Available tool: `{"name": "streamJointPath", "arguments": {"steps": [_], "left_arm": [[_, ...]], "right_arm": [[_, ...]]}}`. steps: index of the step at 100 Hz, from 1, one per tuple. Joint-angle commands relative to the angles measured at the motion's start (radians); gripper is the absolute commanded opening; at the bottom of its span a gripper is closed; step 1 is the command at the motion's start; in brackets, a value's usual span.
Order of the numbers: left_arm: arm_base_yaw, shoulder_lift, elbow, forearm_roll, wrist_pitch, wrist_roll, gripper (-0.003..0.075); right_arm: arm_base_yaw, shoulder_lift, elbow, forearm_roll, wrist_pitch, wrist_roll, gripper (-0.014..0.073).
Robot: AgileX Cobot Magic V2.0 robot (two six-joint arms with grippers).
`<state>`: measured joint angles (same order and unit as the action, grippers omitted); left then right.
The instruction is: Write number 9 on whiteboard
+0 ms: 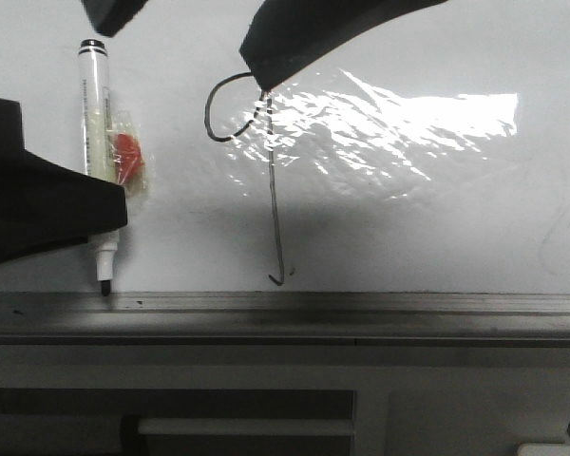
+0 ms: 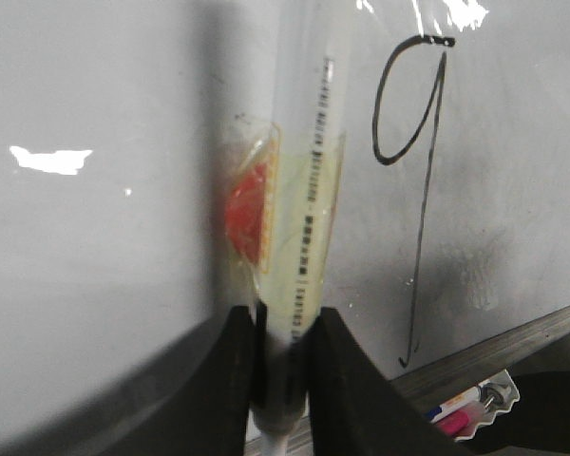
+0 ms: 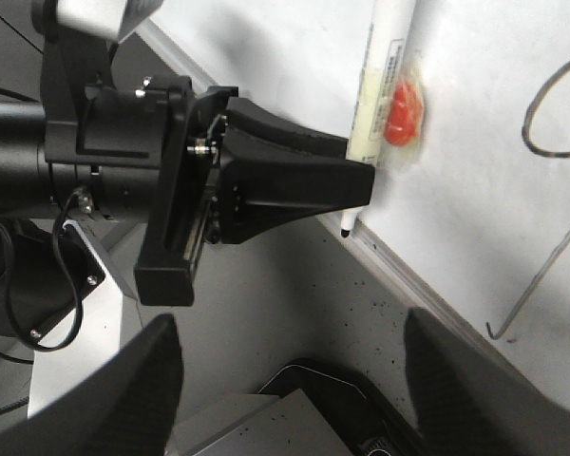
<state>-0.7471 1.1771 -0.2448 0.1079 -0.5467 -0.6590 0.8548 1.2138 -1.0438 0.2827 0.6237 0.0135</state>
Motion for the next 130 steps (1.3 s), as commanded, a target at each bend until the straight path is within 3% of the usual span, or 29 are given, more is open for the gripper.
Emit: {"name": "streamJointPath", "arguments": {"steps": [1, 16, 23, 65, 72, 80, 87, 90, 106, 130], "left_arm": [[-0.002, -0.008, -0.026, -0.003, -0.075, -0.014, 0.0078], [-0.002, -0.008, -0.026, -0.003, -0.099, -0.014, 0.0335], [-0.002, -0.008, -0.026, -0.003, -0.133, -0.014, 0.0399], [-0.002, -0.033, -0.017, 0.023, -0.212, -0.014, 0.0409], [-0.002, -0.058, -0.011, 0.026, -0.219, -0.014, 0.0409], [0.002, -0.111, 0.008, 0.037, -0.231, -0.014, 0.0407], [0.002, -0.174, 0.032, 0.04, -0.231, -0.009, 0.0365], [0.002, -0.194, 0.043, 0.048, -0.231, -0.009, 0.0339], [0.002, -0.356, 0.106, 0.153, -0.214, 0.003, -0.0015], [0.002, -0.543, 0.219, 0.17, -0.197, 0.017, -0.002]], "right_arm": [[0.002, -0.019, -0.034, 0.014, -0.05, -0.004, 0.044], [0.002, -0.019, -0.034, 0.014, -0.045, -0.004, 0.044], [0.002, -0.019, -0.034, 0.014, -0.045, -0.004, 0.044], [0.002, -0.019, -0.034, -0.006, -0.037, -0.004, 0.0433], [0.002, -0.021, -0.034, -0.047, -0.037, -0.004, 0.0356], [0.002, -0.032, -0.03, -0.088, -0.045, -0.004, 0.0168], [0.002, -0.058, -0.005, -0.108, -0.079, -0.004, -0.0029], [0.002, -0.067, 0.009, -0.109, -0.1, -0.004, -0.0071], [0.002, -0.183, 0.158, -0.122, -0.282, -0.004, -0.0062], [0.002, -0.448, 0.501, -0.16, -0.639, -0.004, -0.0062]]}}
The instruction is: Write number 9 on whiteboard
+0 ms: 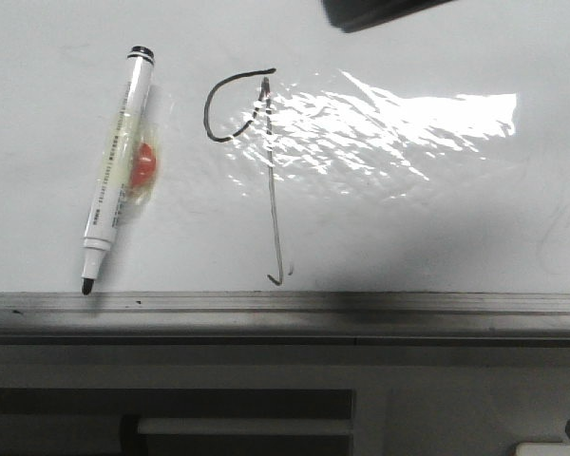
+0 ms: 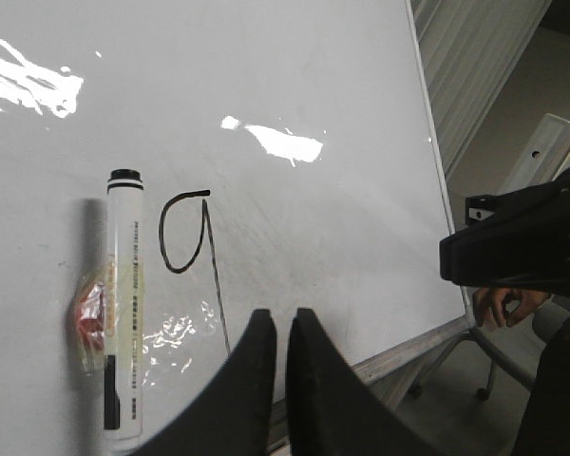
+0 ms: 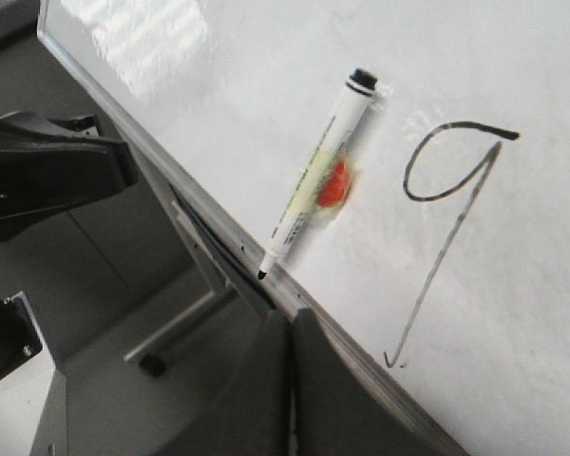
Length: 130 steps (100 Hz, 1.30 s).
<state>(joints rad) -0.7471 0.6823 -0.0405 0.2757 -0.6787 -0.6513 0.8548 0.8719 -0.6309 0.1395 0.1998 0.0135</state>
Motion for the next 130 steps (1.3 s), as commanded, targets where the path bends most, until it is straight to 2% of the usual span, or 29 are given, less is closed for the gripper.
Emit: {"name": "streamJointPath", "arguments": {"steps": [1, 11, 17, 26, 49, 111, 130], "left_arm": [[0.002, -0.052, 0.018, 0.004, -0.065, 0.009, -0.002], [0.002, -0.09, 0.062, 0.037, -0.06, 0.011, -0.002], [0.0, -0.101, 0.056, 0.095, 0.013, 0.011, -0.002], [0.0, -0.103, 0.056, 0.15, 0.013, 0.011, -0.002], [0.0, -0.103, 0.056, 0.155, 0.013, 0.011, -0.002], [0.0, -0.103, 0.058, 0.155, 0.015, 0.011, -0.002], [0.0, -0.179, 0.06, 0.155, 0.048, 0.011, -0.002]], "right_arm": [[0.002, -0.115, 0.099, -0.016, -0.226, -0.004, -0.0062], [0.002, -0.243, 0.245, -0.019, -0.336, -0.004, -0.0062], [0.002, -0.306, 0.327, -0.02, -0.37, -0.004, -0.0062], [0.002, -0.403, 0.424, -0.02, -0.378, -0.004, -0.0062], [0.002, -0.589, 0.567, -0.02, -0.376, -0.004, -0.0062], [0.002, -0.611, 0.595, -0.02, -0.346, -0.004, -0.0062], [0.002, -0.611, 0.595, -0.02, -0.346, -0.004, -0.0062]]}}
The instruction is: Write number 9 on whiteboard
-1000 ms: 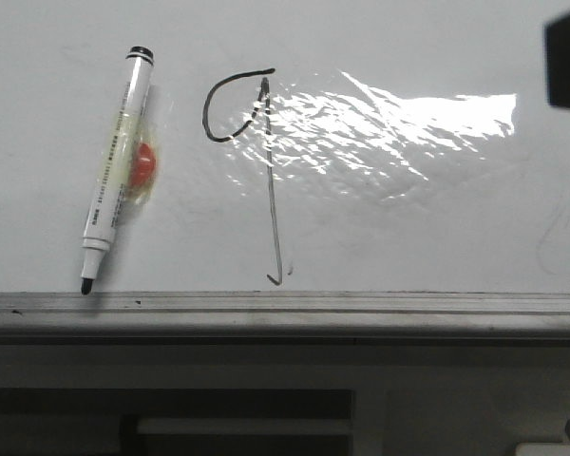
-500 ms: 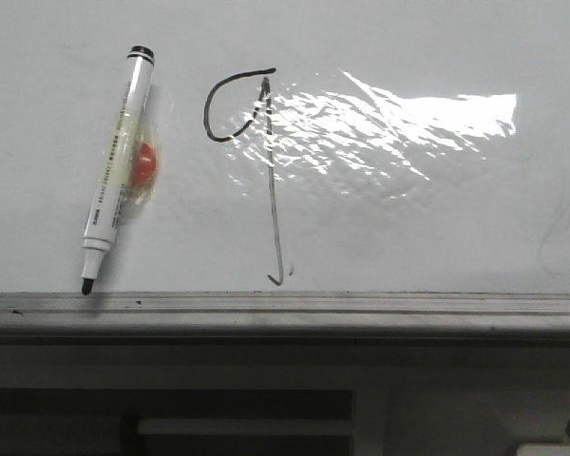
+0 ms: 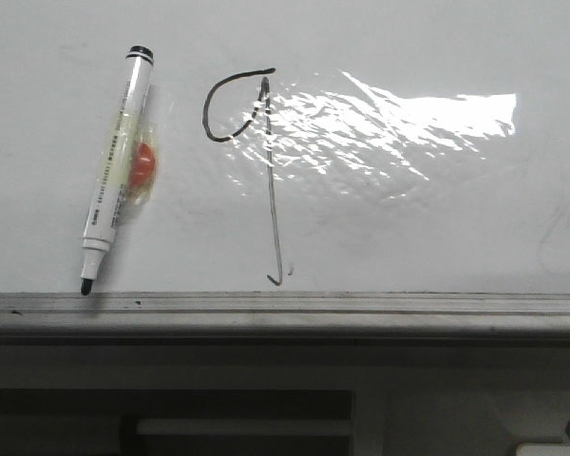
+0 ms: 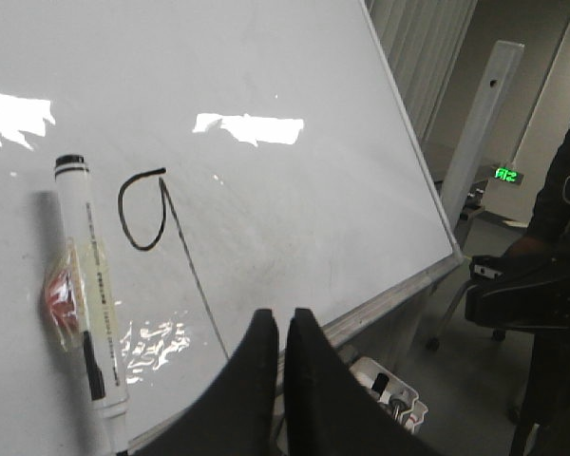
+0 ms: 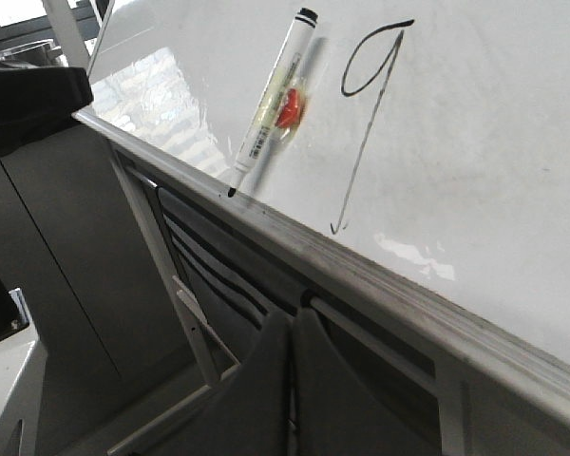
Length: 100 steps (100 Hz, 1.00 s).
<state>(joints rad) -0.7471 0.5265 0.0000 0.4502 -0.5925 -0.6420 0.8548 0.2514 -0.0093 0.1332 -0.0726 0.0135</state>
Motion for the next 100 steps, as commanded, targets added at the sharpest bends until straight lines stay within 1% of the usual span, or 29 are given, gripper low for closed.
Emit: {"name": "streamJointPath", "arguments": {"steps": [1, 5, 10, 17, 22, 29, 41, 46, 63, 80, 92, 100], "left_arm": [[0.0, -0.026, 0.02, -0.029, -0.018, 0.002, -0.002], [0.003, -0.033, 0.02, -0.064, 0.058, 0.002, -0.002], [0.005, -0.062, 0.02, -0.156, 0.141, 0.002, -0.002], [0.01, -0.112, 0.02, -0.212, 0.189, 0.01, -0.002], [0.027, -0.148, 0.02, -0.236, 0.215, 0.058, -0.002], [0.072, -0.196, 0.02, -0.287, 0.237, 0.19, -0.002], [0.191, -0.275, 0.02, -0.377, 0.285, 0.516, -0.002], [0.242, -0.307, 0.02, -0.395, 0.307, 0.587, -0.002], [0.403, -0.413, 0.02, -0.457, 0.416, 0.601, -0.002], [0.56, -0.501, 0.02, -0.459, 0.521, 0.601, -0.002], [0.633, -0.559, 0.02, -0.45, 0.622, 0.599, -0.002], [0.653, -0.559, 0.02, -0.45, 0.671, 0.595, -0.002]], "right_arm": [[0.002, 0.009, -0.026, -0.014, -0.074, -0.004, -0.0062], [0.002, 0.009, -0.026, -0.014, -0.074, -0.004, -0.0062], [0.002, 0.009, -0.026, -0.014, -0.074, -0.004, -0.0062], [0.002, 0.009, -0.026, -0.014, -0.074, -0.004, -0.0062], [0.002, 0.009, -0.026, -0.014, -0.074, -0.004, -0.0062], [0.002, 0.009, -0.026, -0.014, -0.074, -0.004, -0.0062], [0.002, 0.009, -0.026, -0.014, -0.074, -0.004, -0.0062], [0.002, 0.009, -0.026, -0.014, -0.074, -0.004, -0.0062], [0.002, 0.009, -0.026, -0.014, -0.074, -0.004, -0.0062], [0.002, 0.009, -0.026, -0.014, -0.074, -0.004, -0.0062], [0.002, 0.009, -0.026, -0.014, -0.074, -0.004, -0.0062], [0.002, 0.009, -0.026, -0.014, -0.072, -0.004, -0.0062]]}}
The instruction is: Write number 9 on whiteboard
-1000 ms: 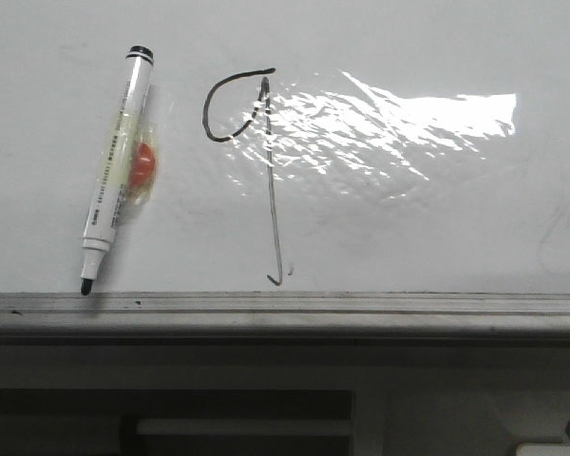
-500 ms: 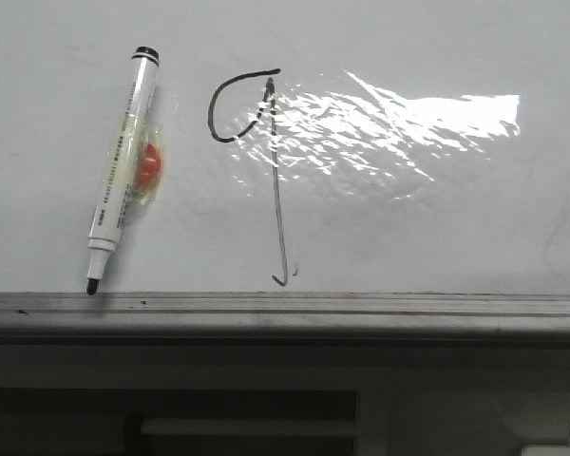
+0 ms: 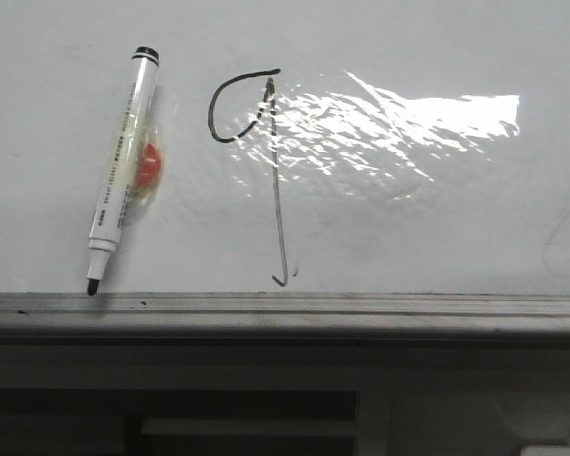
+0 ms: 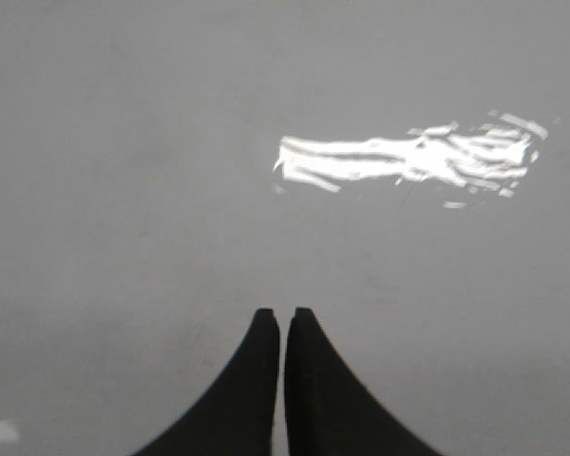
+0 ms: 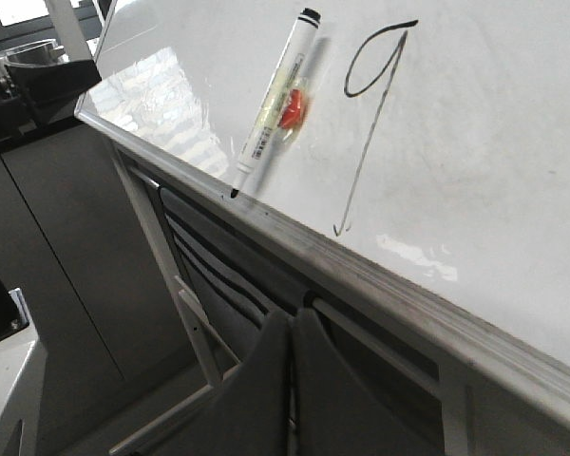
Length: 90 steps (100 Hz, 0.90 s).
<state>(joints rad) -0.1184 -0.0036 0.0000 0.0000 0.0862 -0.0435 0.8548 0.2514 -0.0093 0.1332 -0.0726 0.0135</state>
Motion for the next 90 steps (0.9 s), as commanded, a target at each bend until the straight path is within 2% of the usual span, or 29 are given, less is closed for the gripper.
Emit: {"name": "streamJointPath", "arguments": {"steps": [1, 26, 90], "left_arm": [[0.028, -0.029, 0.02, 0.0, -0.005, -0.003, -0.002], [0.035, -0.029, 0.02, 0.0, 0.215, -0.003, -0.002], [0.035, -0.029, 0.02, 0.0, 0.21, 0.0, -0.002]], "right_arm": [[0.002, 0.009, -0.026, -0.014, -0.072, -0.004, -0.0062], [0.002, 0.009, -0.026, -0.014, -0.074, -0.004, -0.0062], [0.002, 0.009, -0.026, -0.014, -0.072, -0.004, -0.0062]]}}
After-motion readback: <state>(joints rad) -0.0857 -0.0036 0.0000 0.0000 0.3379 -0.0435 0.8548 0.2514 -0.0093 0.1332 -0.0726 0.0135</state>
